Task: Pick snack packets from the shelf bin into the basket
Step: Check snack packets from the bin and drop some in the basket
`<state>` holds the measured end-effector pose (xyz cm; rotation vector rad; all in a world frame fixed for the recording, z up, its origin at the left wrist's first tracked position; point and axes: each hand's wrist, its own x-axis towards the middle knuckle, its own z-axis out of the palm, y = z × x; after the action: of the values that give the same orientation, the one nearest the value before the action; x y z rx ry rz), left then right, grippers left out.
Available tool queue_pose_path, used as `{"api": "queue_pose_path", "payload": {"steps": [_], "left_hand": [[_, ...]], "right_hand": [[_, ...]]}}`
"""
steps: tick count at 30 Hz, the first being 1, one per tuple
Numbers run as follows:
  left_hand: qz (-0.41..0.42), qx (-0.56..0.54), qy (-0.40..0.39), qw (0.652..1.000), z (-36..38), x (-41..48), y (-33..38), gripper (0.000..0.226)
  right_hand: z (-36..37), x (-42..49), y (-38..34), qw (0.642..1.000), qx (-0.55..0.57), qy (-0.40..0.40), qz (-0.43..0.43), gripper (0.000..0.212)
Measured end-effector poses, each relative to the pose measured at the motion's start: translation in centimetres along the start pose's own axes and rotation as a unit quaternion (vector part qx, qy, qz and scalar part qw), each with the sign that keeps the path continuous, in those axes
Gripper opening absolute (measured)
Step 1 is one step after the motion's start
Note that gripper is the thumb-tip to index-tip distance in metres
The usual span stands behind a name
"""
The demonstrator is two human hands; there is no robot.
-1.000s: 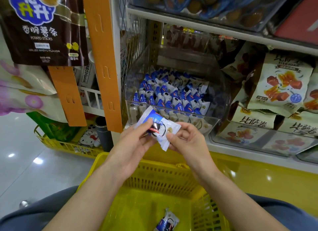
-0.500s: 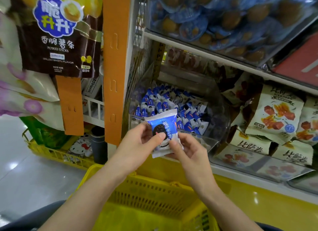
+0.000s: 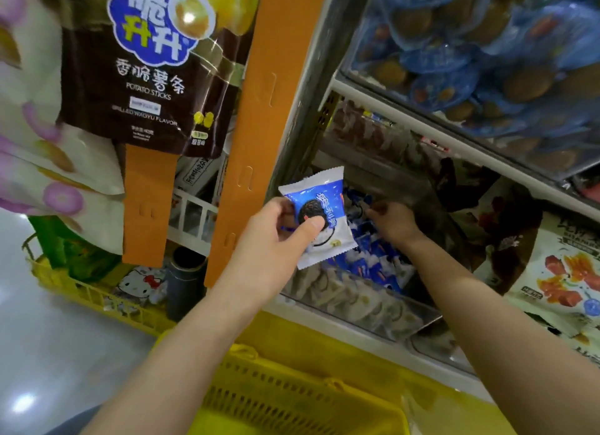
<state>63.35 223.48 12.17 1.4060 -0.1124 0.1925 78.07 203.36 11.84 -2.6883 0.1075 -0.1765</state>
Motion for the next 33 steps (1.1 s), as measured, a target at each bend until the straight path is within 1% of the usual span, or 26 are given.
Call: {"api": "queue_pose_path", "payload": {"steps": [2, 4, 7, 9, 11, 15, 19, 22, 24, 25, 26, 27, 28, 29, 31, 32, 33], "left_hand": [[-0.001, -0.007, 0.006, 1.0, -0.2, 0.4, 0.0, 0.007], [-0.002, -0.006, 0.009, 1.0, -0.5, 0.7, -0.1, 0.01], [-0.003, -0.005, 0.015, 1.0, -0.7, 0.9, -0.2, 0.013], [-0.007, 0.001, 0.016, 1.0, -0.7, 0.9, -0.3, 0.014], [-0.013, 0.006, 0.017, 1.0, -0.7, 0.9, -0.5, 0.013], [-0.015, 0.019, 0.018, 1.0, -0.6, 0.8, -0.8, 0.009], [-0.017, 0.032, 0.018, 0.999, -0.4, 0.8, -1.0, 0.012], [-0.015, 0.034, 0.022, 0.999, -0.4, 0.9, -0.7, 0.012], [-0.018, 0.027, 0.027, 0.999, -0.4, 1.0, -0.6, 0.018], [-0.021, 0.025, 0.028, 0.999, -0.5, 1.0, -0.6, 0.021], [-0.024, 0.024, 0.027, 0.999, -0.5, 0.9, -0.6, 0.023], [-0.025, 0.019, 0.025, 0.999, -0.5, 0.8, -0.6, 0.024], [-0.028, 0.013, 0.025, 0.999, -0.5, 0.6, -0.6, 0.024], [-0.034, 0.004, 0.026, 0.999, -0.4, 0.5, -0.6, 0.024], [-0.049, -0.01, 0.034, 0.998, -0.4, 0.1, -0.6, 0.028], [-0.054, -0.015, 0.037, 0.998, -0.4, -0.1, -0.6, 0.028], [-0.057, -0.02, 0.038, 0.997, -0.3, -0.3, -0.5, 0.027]], "right_hand": [[0.5, 0.7, 0.2, 0.999, -0.003, -0.028, 0.031, 0.031], [0.8, 1.0, 0.3, 0.998, -0.032, -0.041, 0.044, 0.029], [0.8, 1.0, 0.5, 0.996, -0.072, -0.035, 0.046, 0.027], [0.8, 0.9, 0.9, 0.993, -0.104, -0.029, 0.051, 0.03], [0.9, 0.8, 1.1, 0.988, -0.131, -0.041, 0.067, 0.032], [0.6, 0.9, 1.3, 0.988, -0.116, -0.066, 0.083, 0.033], [0.1, 1.4, 0.9, 0.982, -0.125, -0.099, 0.098, 0.03], [-0.1, 1.4, 0.3, 0.979, -0.131, -0.12, 0.102, 0.034], [-0.2, 1.3, 0.1, 0.976, -0.144, -0.136, 0.089, 0.04], [-0.3, 1.2, 0.0, 0.977, -0.139, -0.138, 0.081, 0.037], [-0.3, 1.1, 0.1, 0.98, -0.126, -0.135, 0.07, 0.029], [-0.3, 1.0, 0.2, 0.986, -0.096, -0.119, 0.063, 0.023], [-0.4, 0.8, 0.4, 0.992, -0.059, -0.091, 0.058, 0.021], [-0.6, 0.6, 0.5, 0.997, -0.021, -0.046, 0.051, 0.024], [-1.1, 0.0, 0.3, 0.999, -0.002, 0.049, 0.018, 0.03], [-1.5, -0.5, 0.0, 0.996, 0.015, 0.093, -0.008, 0.03], [-2.1, -1.2, -0.6, 0.989, 0.054, 0.128, -0.039, 0.026]]}}
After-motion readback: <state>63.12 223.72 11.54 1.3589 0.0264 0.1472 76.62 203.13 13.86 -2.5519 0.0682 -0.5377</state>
